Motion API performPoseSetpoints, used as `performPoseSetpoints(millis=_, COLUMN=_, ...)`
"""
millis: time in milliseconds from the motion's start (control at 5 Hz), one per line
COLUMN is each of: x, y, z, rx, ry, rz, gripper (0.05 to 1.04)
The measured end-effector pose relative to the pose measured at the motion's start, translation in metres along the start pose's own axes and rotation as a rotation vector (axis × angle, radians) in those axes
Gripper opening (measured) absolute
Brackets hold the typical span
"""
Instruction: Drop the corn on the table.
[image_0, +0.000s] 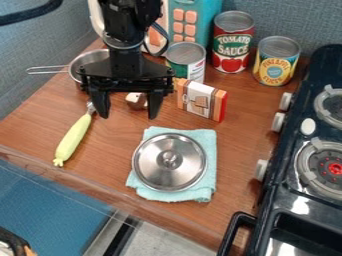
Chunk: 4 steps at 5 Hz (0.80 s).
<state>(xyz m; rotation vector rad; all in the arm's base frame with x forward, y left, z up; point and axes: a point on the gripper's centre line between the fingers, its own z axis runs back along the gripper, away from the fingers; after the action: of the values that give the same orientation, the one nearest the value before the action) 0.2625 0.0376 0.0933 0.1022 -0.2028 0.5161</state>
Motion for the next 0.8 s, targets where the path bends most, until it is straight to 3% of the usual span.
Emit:
performPoseSetpoints(millis=200, x=-0.004, y=0.001, z=-0.006, rx=0.003, ry=0.025, rz=-0.001, gripper=1.001)
performPoseSetpoints(millis=400, x=-0.004, y=0.023, z=-0.01, rx=-0.024, ry=0.04, rz=0.001, gripper=1.001)
performPoseSetpoints(millis=600, x=-0.005, y=0.037, z=-0.012, rx=-0.022, ry=0.032, rz=-0.048, gripper=1.001)
performPoseSetpoints(millis=800, x=-0.003, y=0.055, z=-0.018, rx=0.002, ry=0.066, rz=-0.062, gripper=1.001)
